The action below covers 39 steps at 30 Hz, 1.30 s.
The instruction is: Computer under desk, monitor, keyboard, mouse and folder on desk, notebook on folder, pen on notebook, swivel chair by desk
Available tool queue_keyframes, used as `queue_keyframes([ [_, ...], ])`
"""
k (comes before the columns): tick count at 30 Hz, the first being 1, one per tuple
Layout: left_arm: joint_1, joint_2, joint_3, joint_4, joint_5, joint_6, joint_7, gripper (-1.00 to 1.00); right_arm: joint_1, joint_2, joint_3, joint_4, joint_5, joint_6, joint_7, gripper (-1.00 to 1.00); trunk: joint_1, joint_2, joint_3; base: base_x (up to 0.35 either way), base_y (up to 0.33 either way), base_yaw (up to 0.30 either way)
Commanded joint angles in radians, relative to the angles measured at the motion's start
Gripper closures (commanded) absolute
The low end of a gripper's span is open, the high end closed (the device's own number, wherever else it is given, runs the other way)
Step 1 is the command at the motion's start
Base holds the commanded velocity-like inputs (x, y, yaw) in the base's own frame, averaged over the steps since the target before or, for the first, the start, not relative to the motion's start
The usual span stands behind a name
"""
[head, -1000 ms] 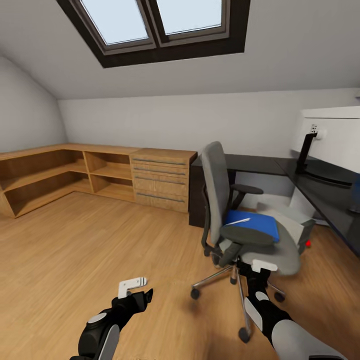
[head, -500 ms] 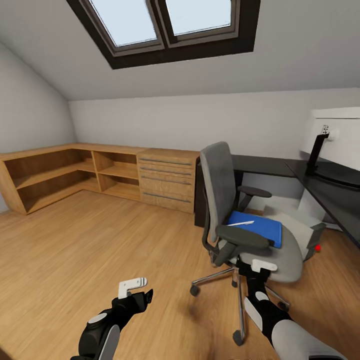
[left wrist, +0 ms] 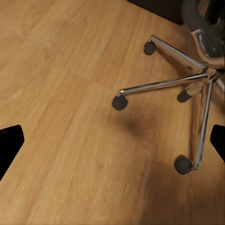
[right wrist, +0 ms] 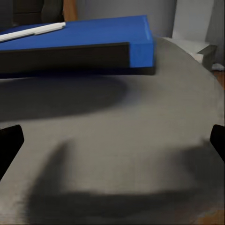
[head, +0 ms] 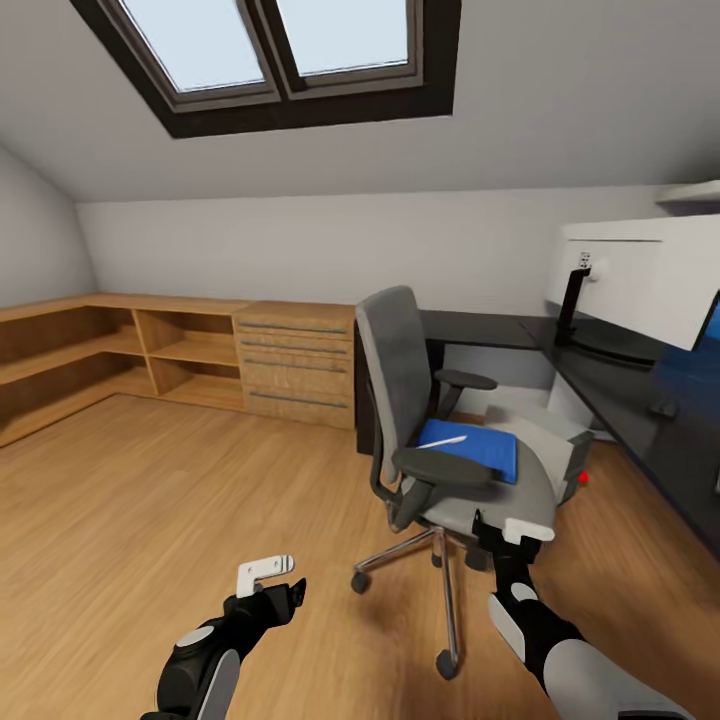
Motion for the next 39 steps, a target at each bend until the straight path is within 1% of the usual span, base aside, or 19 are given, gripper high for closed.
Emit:
queue_keyframes([
  [1,0.0,0.0,-0.001,-0.001,0.01,0.004,0.009,-1.0,-0.001,0.0,0.001,0.001,-0.01,-0.005,0.003,-1.0,0.0,0.0,0.0,0.0,0.0,-0.264],
  [23,0.0,0.001,-0.001,-0.002,0.01,0.004,0.009,-1.0,-0.001,-0.001,0.0,0.001,-0.012,-0.004,0.003,-1.0,0.0,0.0,0.015,0.0,0.0,-0.264],
  [29,0.0,0.001,0.015,-0.003,0.01,0.004,0.008,-1.0,-0.001,0.0,0.0,0.002,-0.013,-0.005,0.003,-1.0,0.0,0.0,0.016,0.0,0.0,-0.058],
  [31,0.0,0.0,0.036,-0.003,0.011,0.004,0.008,-1.0,-0.001,-0.001,0.001,0.001,-0.013,-0.004,0.004,-1.0,0.0,0.0,0.016,0.0,0.0,-0.013],
  [32,0.0,0.0,0.039,-0.003,0.012,0.004,0.007,-1.0,-0.001,-0.001,0.002,0.001,-0.013,-0.003,0.004,-1.0,0.0,0.0,0.016,0.0,0.0,-0.005],
  [39,0.0,0.0,0.044,-0.003,0.012,0.004,0.007,-1.0,-0.001,0.0,0.002,0.002,-0.013,-0.004,0.004,-1.0,0.0,0.0,0.016,0.0,0.0,-0.002],
])
